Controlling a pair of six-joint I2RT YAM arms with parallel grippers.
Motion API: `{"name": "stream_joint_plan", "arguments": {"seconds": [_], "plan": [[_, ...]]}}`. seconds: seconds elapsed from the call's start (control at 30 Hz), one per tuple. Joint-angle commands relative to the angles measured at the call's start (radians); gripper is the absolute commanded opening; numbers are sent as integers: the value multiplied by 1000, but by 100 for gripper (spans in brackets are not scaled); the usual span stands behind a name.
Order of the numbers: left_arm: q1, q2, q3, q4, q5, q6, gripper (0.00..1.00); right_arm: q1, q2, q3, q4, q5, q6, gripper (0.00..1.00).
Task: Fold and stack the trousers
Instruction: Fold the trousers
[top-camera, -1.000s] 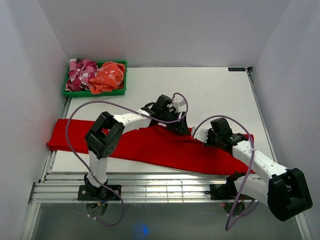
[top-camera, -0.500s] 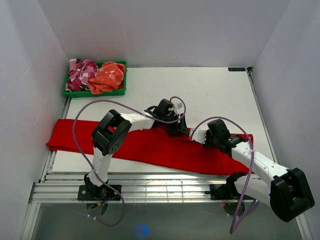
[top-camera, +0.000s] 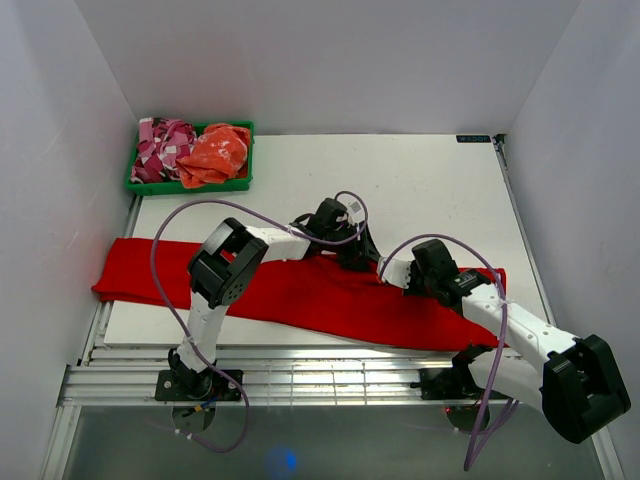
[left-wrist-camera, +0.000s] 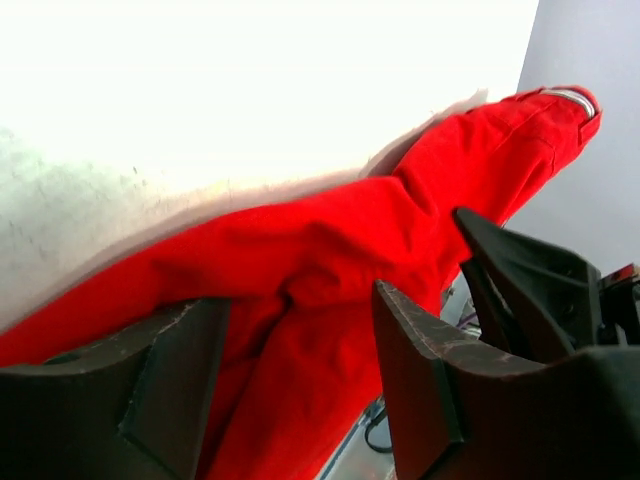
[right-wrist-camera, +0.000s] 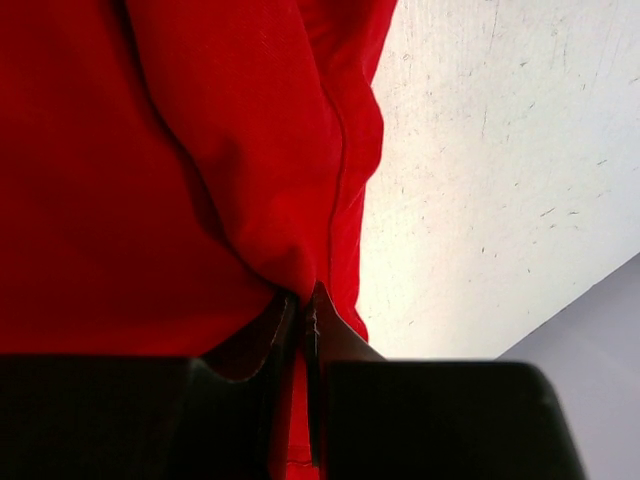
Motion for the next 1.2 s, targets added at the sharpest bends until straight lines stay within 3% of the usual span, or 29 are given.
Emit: {"name": "stream_joint_plan", "arguments": {"seconds": [0.0,0.1,0.13,0.3,0.37,0.4,0.43,0.47,0.53,0.57,0.63,0.67,0.87,1.03,1.07,1.13,1.17], "plan": [[12,13,-5,109,-35,-56,62,16,-4,48,0,-35,11,8],[30,22,22,167,-2,-61,47,21,-5,43,-11,-38,15,8],[36,21,36,184,7,-61,37,22,-4,40,-13,-35,17,8],[79,7,48,221,61,-54,15,25,2,34,-5,-33,18,8],[93,2,36,245,80,-56,0,25,14,36,-5,-24,20,8],[108,-9,32,254,88,-51,0,25,24,36,-8,-16,23,8],[116,-16,27,271,99,-50,0,25,33,36,-14,-2,26,13],[127,-19,25,274,129,-47,0,24,51,37,-14,16,35,30],[147,-39,25,274,152,-36,0,22,61,25,-13,33,43,53],[154,-48,25,274,166,-25,0,22,58,19,-13,42,44,76],[171,-61,28,273,176,-13,0,24,41,-10,-14,53,48,97],[185,-59,33,270,180,-4,0,22,35,-23,-14,65,46,90],[220,6,140,268,203,22,1,18,-25,-99,-29,79,29,90],[219,31,180,227,284,38,36,18,-47,-95,-30,77,20,91],[219,30,161,216,288,38,38,18,-51,-84,-30,65,15,98],[214,14,139,178,266,65,44,18,-65,-73,-25,61,17,82],[210,8,128,158,252,77,47,18,-70,-66,-23,56,21,67]]}}
